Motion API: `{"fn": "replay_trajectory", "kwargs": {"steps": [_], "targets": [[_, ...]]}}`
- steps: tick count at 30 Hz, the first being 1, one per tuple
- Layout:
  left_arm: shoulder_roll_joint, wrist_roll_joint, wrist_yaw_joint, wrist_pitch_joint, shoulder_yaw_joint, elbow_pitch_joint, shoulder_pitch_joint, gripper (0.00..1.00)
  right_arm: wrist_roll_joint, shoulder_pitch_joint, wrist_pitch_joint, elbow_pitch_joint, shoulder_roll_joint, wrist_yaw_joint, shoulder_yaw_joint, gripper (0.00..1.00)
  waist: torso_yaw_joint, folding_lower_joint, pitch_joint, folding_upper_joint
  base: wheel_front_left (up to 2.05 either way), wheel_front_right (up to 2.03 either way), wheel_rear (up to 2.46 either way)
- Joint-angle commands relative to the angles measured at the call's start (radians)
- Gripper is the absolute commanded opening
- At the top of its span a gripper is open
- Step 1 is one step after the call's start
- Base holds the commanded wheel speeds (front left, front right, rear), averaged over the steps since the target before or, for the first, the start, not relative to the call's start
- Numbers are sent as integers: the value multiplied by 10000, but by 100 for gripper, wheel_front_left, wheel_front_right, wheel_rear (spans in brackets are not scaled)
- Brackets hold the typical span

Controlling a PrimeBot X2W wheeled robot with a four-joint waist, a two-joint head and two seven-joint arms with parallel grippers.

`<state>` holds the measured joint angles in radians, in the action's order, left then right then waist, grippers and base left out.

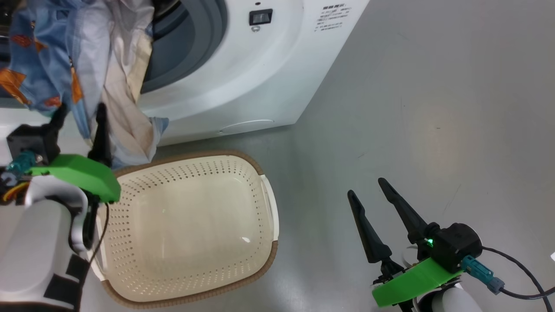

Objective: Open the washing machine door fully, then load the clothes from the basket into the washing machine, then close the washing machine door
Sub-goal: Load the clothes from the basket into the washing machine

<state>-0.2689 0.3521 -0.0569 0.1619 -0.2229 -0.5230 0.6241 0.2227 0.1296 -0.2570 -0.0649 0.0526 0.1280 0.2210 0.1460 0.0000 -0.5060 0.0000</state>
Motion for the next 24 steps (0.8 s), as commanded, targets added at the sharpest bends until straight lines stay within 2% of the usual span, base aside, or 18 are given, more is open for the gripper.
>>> {"fn": "replay_trajectory", "kwargs": {"steps": [1,13,14,16,17,24], "targets": [[-433,-141,-61,127,254,95,273,100,56,52,-48,212,-24,27,268,100,9,0,-24,0,0,0,0],[-452,-295,-116,435,74,-1074,1088,100,-8,137,-48,211,-24,27,299,100,16,0,-236,0,0,0,0],[-422,-303,-101,458,38,-1155,1150,84,-12,145,-48,205,-24,27,297,100,18,0,-252,0,0,0,0],[-378,-333,-76,506,-36,-1311,1267,42,-21,156,-48,191,-24,27,295,100,24,0,-276,0,0,0,0],[-364,-336,-62,535,-55,-1391,1341,0,-25,159,-48,182,-24,27,297,100,32,0,-290,0,0,0,0],[-245,-303,101,742,-165,-1775,1694,0,-7,122,-48,144,-24,27,259,100,34,0,-266,0,0,0,0]]}}
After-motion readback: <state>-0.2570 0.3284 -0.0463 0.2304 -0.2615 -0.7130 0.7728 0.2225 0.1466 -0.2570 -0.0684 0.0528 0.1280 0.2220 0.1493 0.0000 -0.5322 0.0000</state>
